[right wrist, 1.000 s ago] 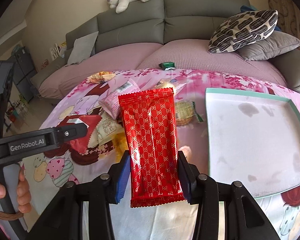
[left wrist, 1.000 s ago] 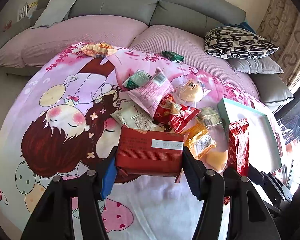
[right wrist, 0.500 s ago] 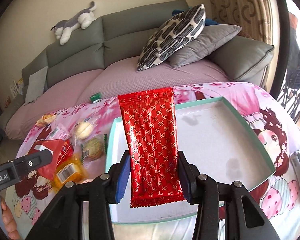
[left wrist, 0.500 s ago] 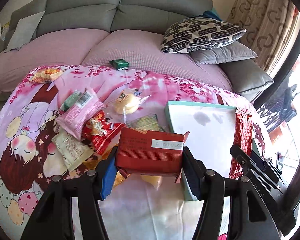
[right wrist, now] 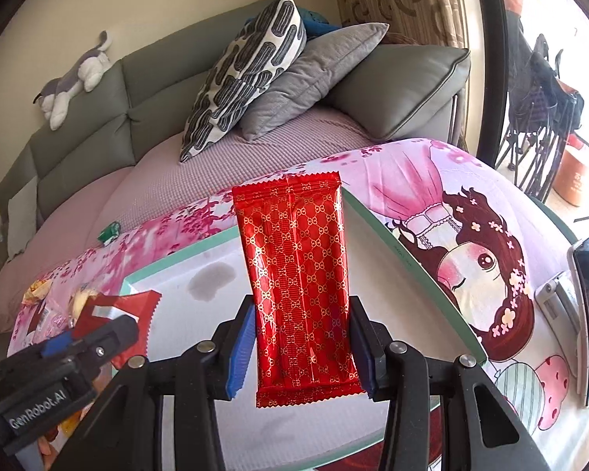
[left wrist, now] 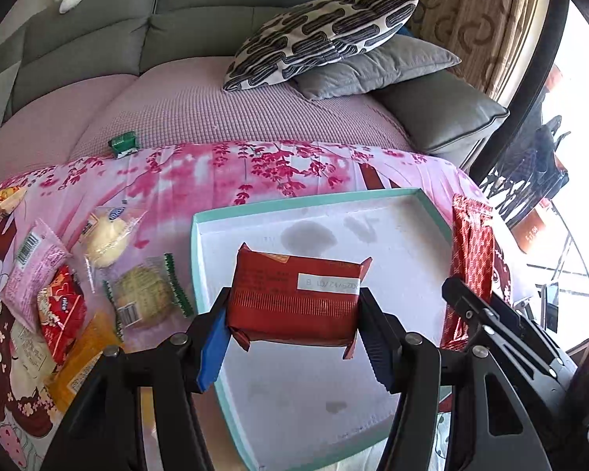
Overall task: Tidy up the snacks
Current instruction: 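Carry both snacks over the tray and lower them onto it, then open both tools to release the snacks in the tray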
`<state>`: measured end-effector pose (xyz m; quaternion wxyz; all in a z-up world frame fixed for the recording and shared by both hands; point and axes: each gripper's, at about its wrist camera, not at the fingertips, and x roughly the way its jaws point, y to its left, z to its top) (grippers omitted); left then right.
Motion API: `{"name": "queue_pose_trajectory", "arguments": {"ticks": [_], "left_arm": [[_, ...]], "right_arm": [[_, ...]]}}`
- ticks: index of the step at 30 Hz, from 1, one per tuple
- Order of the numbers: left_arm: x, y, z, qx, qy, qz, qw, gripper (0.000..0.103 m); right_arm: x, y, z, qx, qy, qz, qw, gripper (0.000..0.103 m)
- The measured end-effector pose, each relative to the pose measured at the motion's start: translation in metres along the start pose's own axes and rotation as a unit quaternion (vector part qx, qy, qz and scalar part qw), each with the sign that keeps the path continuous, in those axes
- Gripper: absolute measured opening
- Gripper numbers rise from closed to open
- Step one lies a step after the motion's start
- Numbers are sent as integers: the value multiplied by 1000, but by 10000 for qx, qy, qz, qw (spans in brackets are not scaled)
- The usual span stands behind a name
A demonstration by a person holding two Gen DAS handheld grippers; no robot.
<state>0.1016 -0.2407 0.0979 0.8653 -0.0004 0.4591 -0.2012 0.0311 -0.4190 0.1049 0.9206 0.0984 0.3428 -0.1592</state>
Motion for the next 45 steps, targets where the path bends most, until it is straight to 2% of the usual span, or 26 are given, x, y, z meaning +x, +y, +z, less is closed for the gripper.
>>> {"name": "queue_pose_trajectory", "arguments": {"ticks": [6, 11, 18, 32, 37, 45], "left_arm": [[30, -6, 3, -2, 47, 84, 10000, 63], [46, -11, 6, 39, 36, 64, 10000, 63], [65, -15, 6, 103, 53, 197, 9997, 63], [77, -10, 4, 142, 313, 259, 9991, 63], [76, -11, 4, 127, 409, 359, 9984, 63], [64, -16, 8, 230, 284, 326, 9988, 65]], "right_arm": [[28, -10, 7, 53, 38, -140, 9999, 47], [55, -14, 5, -17, 239, -263, 9994, 47], [71, -22, 4, -5, 422, -367, 9984, 47], [73, -18, 5, -147, 633, -513, 9966, 50], [66, -13, 10, -273, 595, -593, 9961, 54], [47, -8, 20, -396, 514, -729, 9952, 65]]}}
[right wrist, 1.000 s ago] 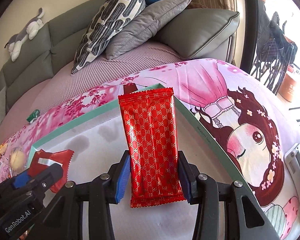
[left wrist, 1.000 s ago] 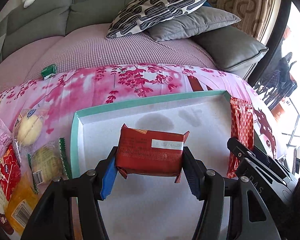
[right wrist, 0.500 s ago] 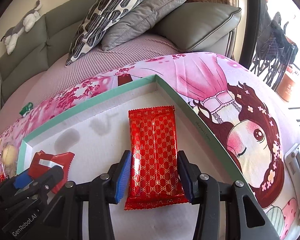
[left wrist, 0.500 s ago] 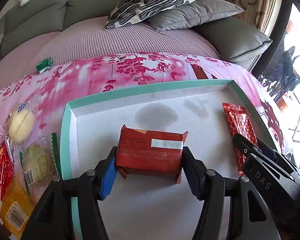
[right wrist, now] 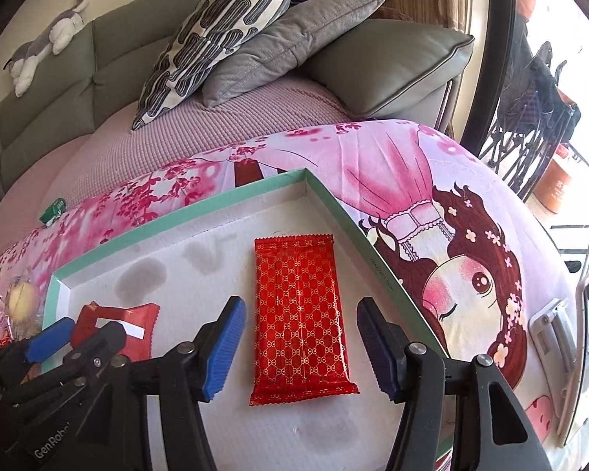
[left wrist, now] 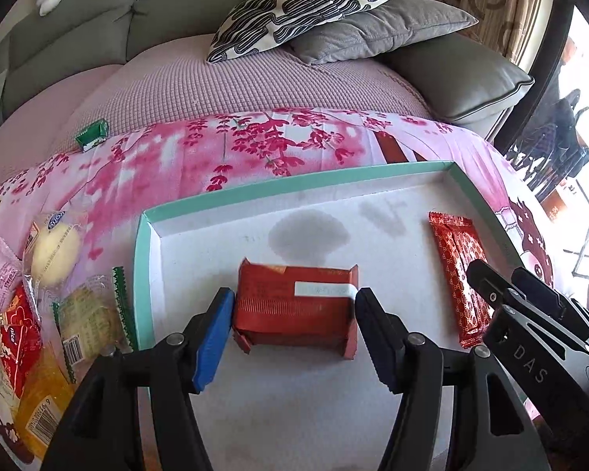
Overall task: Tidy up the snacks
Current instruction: 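Open both tools to release the snacks in the tray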
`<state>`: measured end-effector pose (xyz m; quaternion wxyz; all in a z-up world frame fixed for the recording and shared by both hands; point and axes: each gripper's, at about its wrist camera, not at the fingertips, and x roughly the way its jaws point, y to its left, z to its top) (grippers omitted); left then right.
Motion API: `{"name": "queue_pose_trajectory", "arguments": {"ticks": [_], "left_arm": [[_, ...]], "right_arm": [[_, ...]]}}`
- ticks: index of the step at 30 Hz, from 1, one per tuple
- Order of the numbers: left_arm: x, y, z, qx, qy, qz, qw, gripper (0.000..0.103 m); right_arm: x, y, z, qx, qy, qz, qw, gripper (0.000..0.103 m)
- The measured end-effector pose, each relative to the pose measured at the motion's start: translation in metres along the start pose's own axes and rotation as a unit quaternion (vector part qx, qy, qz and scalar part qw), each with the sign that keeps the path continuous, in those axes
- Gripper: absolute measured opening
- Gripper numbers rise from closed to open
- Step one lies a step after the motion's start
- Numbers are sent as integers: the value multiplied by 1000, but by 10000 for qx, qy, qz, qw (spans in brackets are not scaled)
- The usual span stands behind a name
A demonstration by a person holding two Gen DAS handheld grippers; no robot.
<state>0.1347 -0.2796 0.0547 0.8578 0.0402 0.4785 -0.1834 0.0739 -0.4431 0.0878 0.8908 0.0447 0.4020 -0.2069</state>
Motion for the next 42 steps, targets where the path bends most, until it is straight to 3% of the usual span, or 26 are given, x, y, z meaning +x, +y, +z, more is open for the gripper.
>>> {"name": "queue_pose_trajectory", "arguments": {"ticks": [11, 13, 16, 21, 27, 33, 37, 42], "left_arm": [[-28, -1, 12, 89, -134, 172, 9997, 70], [-30, 1, 13, 78, -58, 295, 9995, 73], [-33, 5, 13, 44, -86, 272, 9996, 90], [-35, 9, 14, 21, -201, 253, 9995, 93], [-33, 20, 15, -147, -281, 393, 9987, 94], [-29, 33, 13, -346, -199, 451, 9982, 95], [-28, 39, 8, -435, -82, 557, 9975, 102], [-32, 47, -2, -642, 27, 455, 9969, 102]], "right_arm": [[-25, -7, 7, -98, 176, -315, 9993, 69], [-28, -7, 6, -144, 190, -365, 9991, 74], [-31, -6, 6, -190, 176, -360, 9990, 86], [-29, -1, 4, -358, 245, -280, 9987, 103], [-27, 1, 1, -294, 325, -162, 9989, 103], [-25, -7, -4, -53, 493, -322, 9983, 103], [-25, -5, -11, -158, 549, -304, 9979, 103], [-33, -3, -22, -39, 548, -14, 9985, 103]]}}
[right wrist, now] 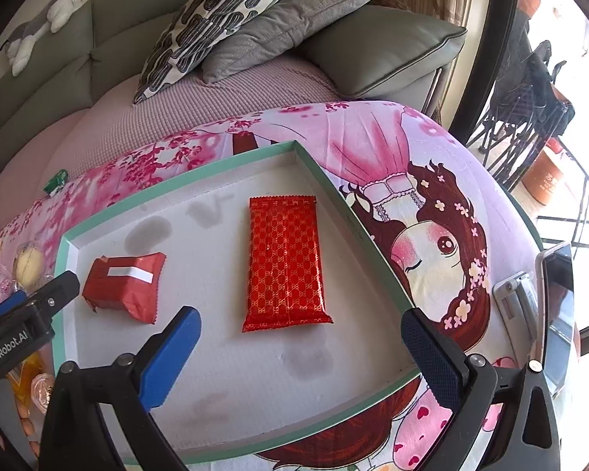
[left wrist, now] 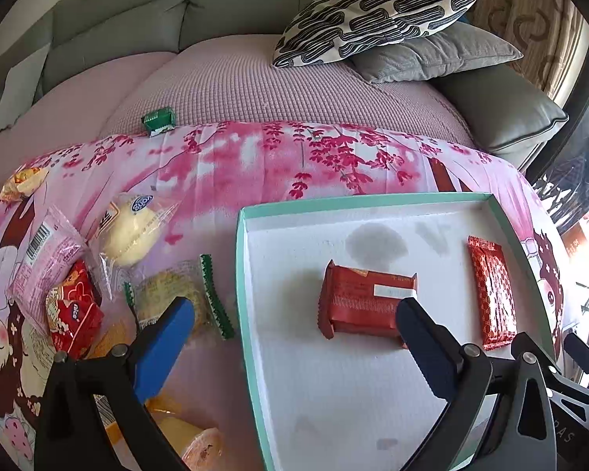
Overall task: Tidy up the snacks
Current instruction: 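Open both tools to release the snacks in the tray, then withdraw both tools back toward the remaining snacks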
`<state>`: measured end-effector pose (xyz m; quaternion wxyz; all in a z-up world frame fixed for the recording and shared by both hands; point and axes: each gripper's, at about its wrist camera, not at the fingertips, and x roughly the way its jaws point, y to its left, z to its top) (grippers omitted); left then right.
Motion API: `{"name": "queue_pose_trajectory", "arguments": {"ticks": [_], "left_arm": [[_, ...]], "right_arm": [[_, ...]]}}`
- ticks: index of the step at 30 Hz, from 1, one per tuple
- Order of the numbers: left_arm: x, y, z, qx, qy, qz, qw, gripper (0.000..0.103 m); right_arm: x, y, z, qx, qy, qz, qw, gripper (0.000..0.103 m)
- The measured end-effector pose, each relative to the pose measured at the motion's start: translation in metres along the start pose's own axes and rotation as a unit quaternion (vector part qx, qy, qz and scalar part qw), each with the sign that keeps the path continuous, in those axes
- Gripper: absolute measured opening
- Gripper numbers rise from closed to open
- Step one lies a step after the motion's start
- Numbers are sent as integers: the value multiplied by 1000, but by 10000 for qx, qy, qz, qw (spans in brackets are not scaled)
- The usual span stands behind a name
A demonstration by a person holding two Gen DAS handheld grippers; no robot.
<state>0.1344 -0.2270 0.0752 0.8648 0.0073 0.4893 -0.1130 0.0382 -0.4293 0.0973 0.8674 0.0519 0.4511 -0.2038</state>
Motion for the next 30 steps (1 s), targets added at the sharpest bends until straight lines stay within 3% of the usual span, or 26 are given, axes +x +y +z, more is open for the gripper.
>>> {"name": "queue_pose_trajectory", "arguments": {"ticks": [8, 14, 25, 30], "left_arm": [[-11, 27, -23, -398, 138, -13, 9991, 102], [-27, 61, -45, -692, 216, 244, 9971, 102], [-70, 120, -79, -1005, -195, 724, 9921, 102], [-83, 145, -86, -1208, -368, 862, 9882, 102]], "right_arm": [[-11, 18, -27, -215, 60, 106, 9997, 103], [-20, 44, -51, -474, 123, 320, 9983, 103], [-33, 110, -72, -1282, 23, 665, 9895, 103], [-37, 146, -82, -1762, 29, 986, 9794, 103]]}}
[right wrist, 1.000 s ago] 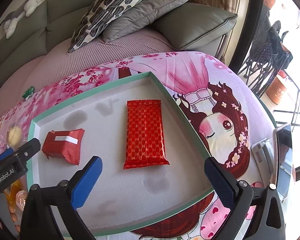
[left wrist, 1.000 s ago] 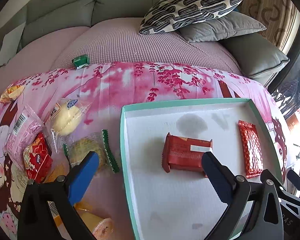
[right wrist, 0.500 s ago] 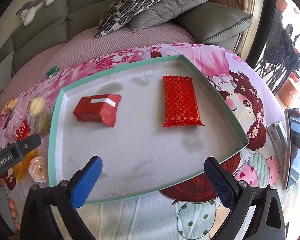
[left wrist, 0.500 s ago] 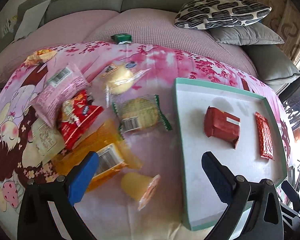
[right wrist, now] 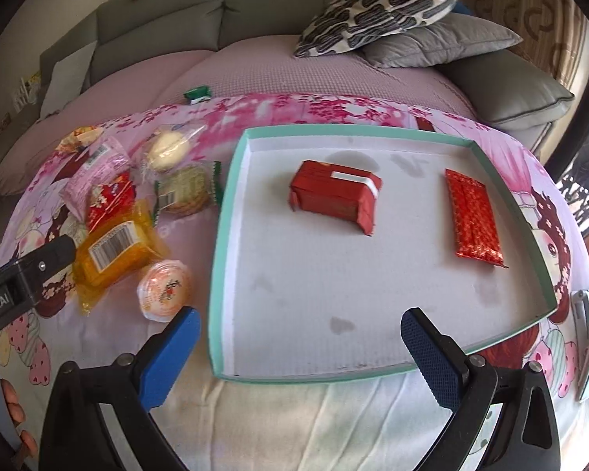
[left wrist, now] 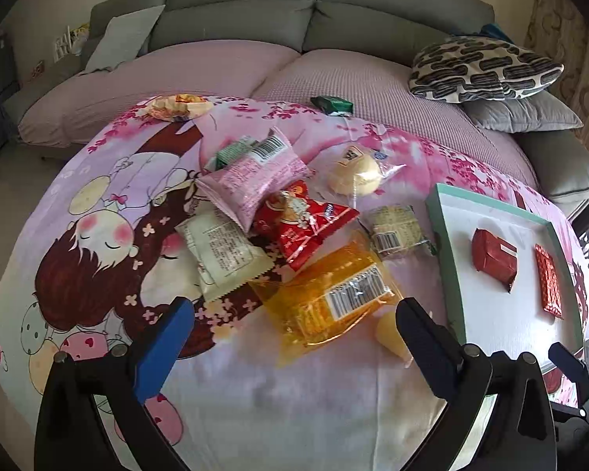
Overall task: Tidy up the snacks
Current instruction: 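Withdraw both tools back toward the remaining snacks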
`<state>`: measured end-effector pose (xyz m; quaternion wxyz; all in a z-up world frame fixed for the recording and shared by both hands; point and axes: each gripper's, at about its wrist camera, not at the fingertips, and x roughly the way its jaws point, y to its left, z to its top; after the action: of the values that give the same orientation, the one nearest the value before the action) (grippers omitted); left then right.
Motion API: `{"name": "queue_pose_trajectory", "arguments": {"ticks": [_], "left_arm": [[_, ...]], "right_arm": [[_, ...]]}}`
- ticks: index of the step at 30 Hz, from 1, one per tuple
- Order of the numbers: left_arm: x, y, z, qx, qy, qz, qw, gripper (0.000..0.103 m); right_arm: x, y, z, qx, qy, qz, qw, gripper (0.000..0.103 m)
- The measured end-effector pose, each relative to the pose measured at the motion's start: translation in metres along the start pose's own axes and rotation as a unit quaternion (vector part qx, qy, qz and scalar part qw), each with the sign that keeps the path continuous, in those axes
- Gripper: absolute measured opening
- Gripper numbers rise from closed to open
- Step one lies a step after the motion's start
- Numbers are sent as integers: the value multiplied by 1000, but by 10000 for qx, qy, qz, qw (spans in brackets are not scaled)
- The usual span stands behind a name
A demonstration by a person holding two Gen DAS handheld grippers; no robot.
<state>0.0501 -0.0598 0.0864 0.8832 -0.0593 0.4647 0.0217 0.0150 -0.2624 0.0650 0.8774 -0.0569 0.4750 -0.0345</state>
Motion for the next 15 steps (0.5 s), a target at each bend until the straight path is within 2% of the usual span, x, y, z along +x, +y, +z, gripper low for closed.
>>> {"name": "queue_pose_trajectory", "arguments": {"ticks": [9, 15], "left_arm": [[-1, 48, 6, -542, -90, 274, 9981, 102], [12, 52, 7, -529, 195, 277, 9980, 102]], "right_arm": [[5, 18, 6, 13, -39, 416, 9991, 103], [10, 25, 12, 11, -140, 712, 9974, 103]]}}
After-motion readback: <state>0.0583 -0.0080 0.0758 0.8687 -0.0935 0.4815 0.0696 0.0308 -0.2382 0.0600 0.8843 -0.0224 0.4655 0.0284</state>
